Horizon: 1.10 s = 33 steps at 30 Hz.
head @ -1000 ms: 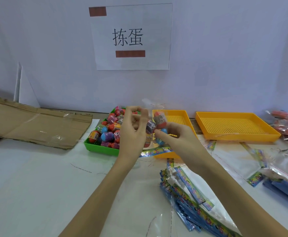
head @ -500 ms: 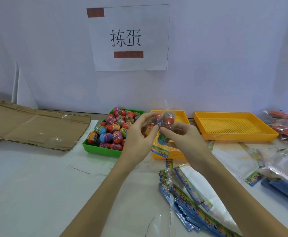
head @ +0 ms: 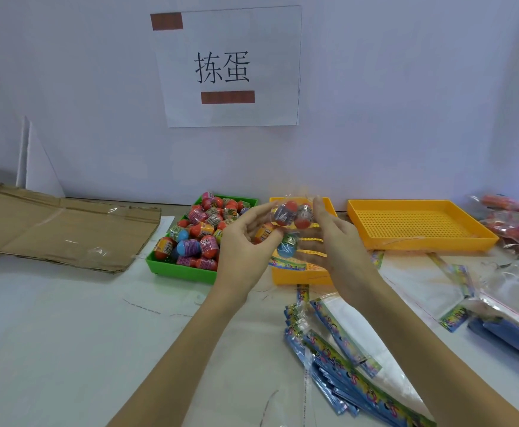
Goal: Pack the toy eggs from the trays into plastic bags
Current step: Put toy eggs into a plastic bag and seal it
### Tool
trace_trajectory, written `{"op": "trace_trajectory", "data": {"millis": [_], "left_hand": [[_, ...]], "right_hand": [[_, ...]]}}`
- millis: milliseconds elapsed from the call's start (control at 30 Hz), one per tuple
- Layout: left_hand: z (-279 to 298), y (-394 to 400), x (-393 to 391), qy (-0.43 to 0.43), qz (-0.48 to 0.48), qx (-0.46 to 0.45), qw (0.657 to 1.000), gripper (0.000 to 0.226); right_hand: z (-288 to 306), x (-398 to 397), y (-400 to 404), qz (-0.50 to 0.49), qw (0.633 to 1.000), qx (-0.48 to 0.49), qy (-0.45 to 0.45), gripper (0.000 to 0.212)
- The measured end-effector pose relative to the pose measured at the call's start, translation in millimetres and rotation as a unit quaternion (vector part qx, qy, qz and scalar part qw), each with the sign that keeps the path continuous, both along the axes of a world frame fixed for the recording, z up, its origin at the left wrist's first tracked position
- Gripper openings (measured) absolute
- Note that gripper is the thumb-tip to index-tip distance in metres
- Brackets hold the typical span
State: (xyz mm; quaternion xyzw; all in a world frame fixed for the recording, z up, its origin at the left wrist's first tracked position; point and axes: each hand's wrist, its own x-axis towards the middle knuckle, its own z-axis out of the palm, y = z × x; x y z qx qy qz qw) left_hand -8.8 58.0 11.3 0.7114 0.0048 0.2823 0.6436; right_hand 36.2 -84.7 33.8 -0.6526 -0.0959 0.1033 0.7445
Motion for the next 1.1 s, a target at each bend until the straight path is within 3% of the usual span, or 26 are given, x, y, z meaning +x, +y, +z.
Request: {"op": "trace_trajectory", "data": {"millis": [333, 567, 667, 733, 833, 900, 1033, 1100], "left_hand": [[0.2, 1.9, -2.2, 0.025, -0.032, 0.059, 0.997, 0.039], [-1.0, 1.2, 1.1, 0.031, 0.026, -0.071, 0.997, 0.008], [-1.1, 6.0, 1.7, 0.057, 0.003, -0.16, 0.985, 0.017], [-1.3, 6.3, 2.2, 0.053, 0.023, -0.13, 0.99, 0.023], [-2.2, 6.3, 2.5, -0.01, 0.102, 0.051, 0.993, 0.025], [-2.3, 5.0, 1.0, -0.047, 0.104, 0.145, 0.983, 0.023], [-3.2, 2.5, 1.0, -0.035, 0.085, 0.117, 0.989, 0.021], [-0.2, 1.0, -0.5, -0.022, 0.078, 0.067, 0.994, 0.035]], "right_hand": [[0.6, 4.0, -7.1, -0.038, 0.998, -0.019, -0.048, 0.019], [3.6, 3.1, -9.1, 0.01, 0.994, -0.064, -0.085, 0.013], [4.6, 2.6, -10.0, 0.018, 0.986, -0.104, -0.126, 0.024], [5.6, 2.0, -11.1, 0.023, 0.979, -0.13, -0.157, 0.028], [7.3, 4.3, -14.5, 0.013, 0.973, -0.148, -0.179, 0.032], [7.9, 7.5, -17.2, -0.007, 0.963, -0.179, -0.201, 0.036], [7.6, 9.1, -19.9, -0.016, 0.949, -0.221, -0.223, 0.039], [6.8, 10.1, -19.6, -0.02, 0.949, -0.227, -0.216, 0.04]]}}
